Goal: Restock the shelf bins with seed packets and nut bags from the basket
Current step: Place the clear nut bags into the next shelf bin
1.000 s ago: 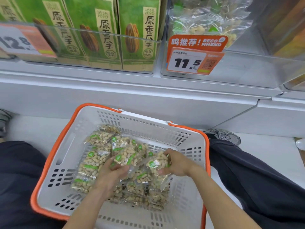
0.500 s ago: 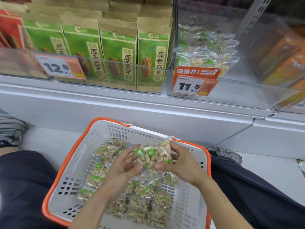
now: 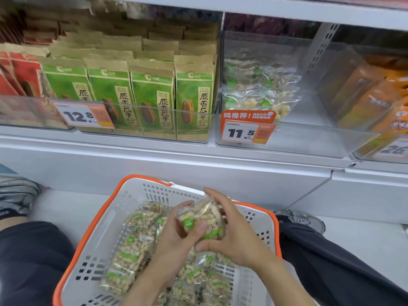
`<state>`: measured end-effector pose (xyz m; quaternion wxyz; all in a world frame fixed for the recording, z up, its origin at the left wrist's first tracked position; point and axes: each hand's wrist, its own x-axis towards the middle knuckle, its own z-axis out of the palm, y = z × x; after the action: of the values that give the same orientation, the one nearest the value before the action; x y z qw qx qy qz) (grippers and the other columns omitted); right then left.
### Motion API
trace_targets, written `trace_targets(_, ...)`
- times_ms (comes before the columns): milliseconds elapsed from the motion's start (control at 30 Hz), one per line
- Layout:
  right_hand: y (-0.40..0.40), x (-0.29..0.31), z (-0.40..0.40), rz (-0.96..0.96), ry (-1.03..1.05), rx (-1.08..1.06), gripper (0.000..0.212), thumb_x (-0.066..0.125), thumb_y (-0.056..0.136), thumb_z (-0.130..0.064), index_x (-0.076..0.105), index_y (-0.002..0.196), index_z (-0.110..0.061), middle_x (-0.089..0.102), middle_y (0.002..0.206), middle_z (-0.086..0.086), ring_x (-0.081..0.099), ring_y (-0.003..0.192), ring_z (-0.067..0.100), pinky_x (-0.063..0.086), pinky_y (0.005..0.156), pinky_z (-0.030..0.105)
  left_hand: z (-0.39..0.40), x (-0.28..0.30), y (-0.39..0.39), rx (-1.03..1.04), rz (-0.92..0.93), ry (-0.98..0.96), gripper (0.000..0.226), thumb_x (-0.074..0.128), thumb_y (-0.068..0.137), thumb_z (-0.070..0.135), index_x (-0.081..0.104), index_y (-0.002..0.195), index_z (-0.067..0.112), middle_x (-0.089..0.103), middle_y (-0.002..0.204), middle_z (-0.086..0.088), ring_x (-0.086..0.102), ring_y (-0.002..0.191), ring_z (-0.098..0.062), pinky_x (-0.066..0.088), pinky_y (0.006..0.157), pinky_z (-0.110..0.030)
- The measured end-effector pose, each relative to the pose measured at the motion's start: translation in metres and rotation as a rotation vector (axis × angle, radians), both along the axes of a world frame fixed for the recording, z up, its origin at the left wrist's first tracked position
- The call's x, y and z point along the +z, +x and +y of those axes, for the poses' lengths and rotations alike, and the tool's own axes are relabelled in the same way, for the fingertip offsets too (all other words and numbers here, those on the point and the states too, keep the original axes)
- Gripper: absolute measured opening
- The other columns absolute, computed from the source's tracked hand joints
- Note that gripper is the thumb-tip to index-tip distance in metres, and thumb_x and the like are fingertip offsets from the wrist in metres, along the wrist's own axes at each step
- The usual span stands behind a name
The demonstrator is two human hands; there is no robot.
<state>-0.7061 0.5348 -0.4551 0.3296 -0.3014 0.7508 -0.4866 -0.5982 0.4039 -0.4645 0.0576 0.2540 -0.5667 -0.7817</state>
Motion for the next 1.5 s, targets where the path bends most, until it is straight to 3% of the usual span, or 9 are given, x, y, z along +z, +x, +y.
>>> trace_targets(167,-0.009,0.007,0.007,-0.067,0.017,0.007,0.119,0.090,0.062,-0.052,0.009,0.148,-0.060,0.052,0.137,-0.020,0.061,0.117,0.005,0.050,0.100,0.030,-0.008,0.004,0.002,0.089,0.006,0.004,0.056,0.086,0.070,0.033,0.060,0.120,0.026,0.075,0.106,-0.007,0.072,0.098,-0.023,0.059,0.074,-0.028)
trace_targets(333,-0.007,0.005,0.002,-0.078,-0.025,-0.041,0.080,0.084,0.064,-0.061,0.049,0.135,-0.046,0.064,0.124,-0.014,0.062,0.112,0.013,0.052,0.095,0.043,0.000,0.018,-0.001,0.078,-0.050,-0.015,0.049,0.075,0.073,0.030,0.056,0.113,0.009,0.077,0.089,0.006,0.073,0.082,-0.008,0.055,0.063,-0.017)
trace_targets(500,-0.003,0.004,0.002,-0.075,-0.048,-0.093,0.083,0.090,0.061,-0.055,0.049,0.132,-0.039,0.062,0.123,-0.008,0.063,0.108,0.017,0.055,0.090,0.043,-0.003,0.030,-0.009,-0.019,-0.022,-0.105,0.063,0.080,0.072,0.049,0.055,0.115,0.011,0.077,0.088,0.011,0.072,0.083,-0.003,0.054,0.067,-0.015)
trace_targets(600,-0.013,0.014,0.010,-0.054,0.013,-0.024,0.095,0.096,0.052,-0.048,0.043,0.131,-0.048,0.062,0.122,-0.010,0.065,0.107,0.013,0.055,0.093,0.040,-0.007,0.039,-0.014,-0.076,-0.005,-0.263,0.046,0.083,0.073,0.024,0.059,0.111,0.015,0.076,0.090,0.009,0.072,0.081,-0.005,0.052,0.064,-0.013)
trace_targets(767,-0.025,0.043,0.022,0.160,0.069,-0.033,0.093,0.096,0.047,-0.050,0.050,0.126,-0.055,0.056,0.126,-0.026,0.054,0.121,0.000,0.047,0.097,0.022,-0.021,0.050,-0.029,-0.314,0.038,-0.483,0.065,0.090,0.063,0.046,0.055,0.118,0.039,0.072,0.094,-0.009,0.069,0.085,-0.029,0.058,0.077,-0.039)
trace_targets(933,-0.026,0.056,0.027,0.378,0.185,-0.065,0.078,0.090,0.063,-0.046,0.048,0.128,-0.054,0.054,0.124,-0.034,0.048,0.114,-0.011,0.042,0.083,0.006,-0.020,0.065,-0.045,-0.447,0.048,-0.621,0.082,0.088,0.054,0.061,0.044,0.123,0.050,0.071,0.104,0.011,0.069,0.094,-0.007,0.055,0.087,-0.036)
trace_targets(1100,-0.031,0.066,0.032,0.557,0.286,-0.058,0.077,0.085,0.069,-0.047,0.043,0.134,-0.044,0.052,0.122,-0.027,0.050,0.107,-0.005,0.044,0.093,0.020,-0.008,0.077,-0.060,-0.511,0.006,-0.950,0.113,0.068,0.043,0.089,0.008,0.134,0.062,0.059,0.116,0.022,0.062,0.100,0.000,0.052,0.087,-0.030)
trace_targets(1367,-0.057,0.083,0.059,0.527,0.174,-0.112,0.075,0.090,0.065,-0.045,0.052,0.130,-0.040,0.064,0.113,-0.023,0.059,0.103,-0.001,0.048,0.083,0.018,0.013,0.103,-0.092,-0.557,0.103,-1.135,0.110,0.069,0.055,0.083,0.003,0.139,0.054,0.054,0.133,0.016,0.058,0.116,-0.010,0.046,0.095,-0.028)
trace_targets(1500,-0.076,0.129,0.067,0.632,0.067,-0.213,0.070,0.077,0.061,-0.061,0.058,0.124,-0.037,0.065,0.113,-0.024,0.060,0.102,-0.003,0.048,0.080,0.014,0.006,0.124,-0.111,-0.371,0.329,-1.189,0.075,0.043,0.081,0.079,0.022,0.140,0.040,0.045,0.138,0.014,0.043,0.127,-0.003,0.037,0.106,-0.027)
